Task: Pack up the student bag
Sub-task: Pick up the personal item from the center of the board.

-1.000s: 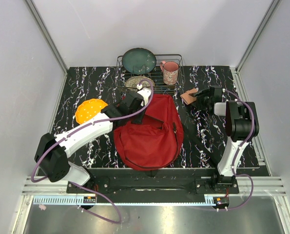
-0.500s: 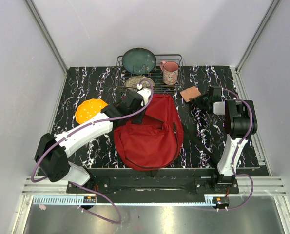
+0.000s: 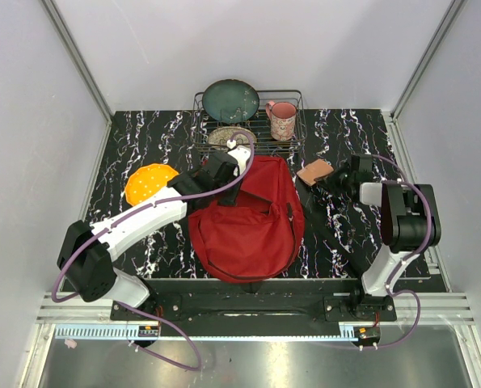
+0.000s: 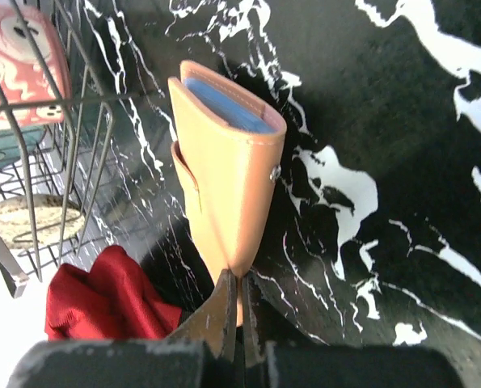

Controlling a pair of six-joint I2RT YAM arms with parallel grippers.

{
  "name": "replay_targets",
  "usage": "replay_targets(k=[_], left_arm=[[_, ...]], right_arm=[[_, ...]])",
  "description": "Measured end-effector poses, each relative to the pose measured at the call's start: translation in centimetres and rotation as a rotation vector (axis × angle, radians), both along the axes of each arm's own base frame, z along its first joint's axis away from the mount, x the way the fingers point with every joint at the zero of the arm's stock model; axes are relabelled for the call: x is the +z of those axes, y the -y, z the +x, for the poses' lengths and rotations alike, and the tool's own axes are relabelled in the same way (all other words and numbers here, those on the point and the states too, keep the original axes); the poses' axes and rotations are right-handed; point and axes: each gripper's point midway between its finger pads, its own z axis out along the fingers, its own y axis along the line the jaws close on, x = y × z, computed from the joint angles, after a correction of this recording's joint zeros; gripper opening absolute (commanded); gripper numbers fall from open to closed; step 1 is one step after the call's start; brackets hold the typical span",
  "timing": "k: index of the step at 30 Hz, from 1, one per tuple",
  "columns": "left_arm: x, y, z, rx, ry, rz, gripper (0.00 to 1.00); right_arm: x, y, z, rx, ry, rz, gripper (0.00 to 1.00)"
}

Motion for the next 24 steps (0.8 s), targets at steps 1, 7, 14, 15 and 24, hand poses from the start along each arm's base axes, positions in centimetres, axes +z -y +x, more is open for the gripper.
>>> replay_targets(k=[1,7,14,15,24], left_arm=[[0.0,0.0,0.0,0.000,0.000,0.000,0.00],[-0.2,-0.1,-0.1,0.000,-0.004,0.003,0.00],[-0.2,-0.1,-0.1,0.000,-0.005,0.004,0.00],[-0.2,-0.1,-0.1,0.000,-0.005,0.004,0.00],[-0.3,-0.1,-0.1,0.001,-0.007,0.004,0.00]], right_arm=[[0.2,-0.1,-0.5,0.014,0.001,-0.003,0.00],[0.9,-0.9,-1.3,0.122,0.013,-0.024,0.04],[-0.1,-1.4,2.4,0.189,0.014,-0.022,0.14],[-0.2,-1.5,2.8,0.194,0.014,-0.019,0.15],[-0.9,-2.4,4.5,0.234,0.022,0.028,0.41]])
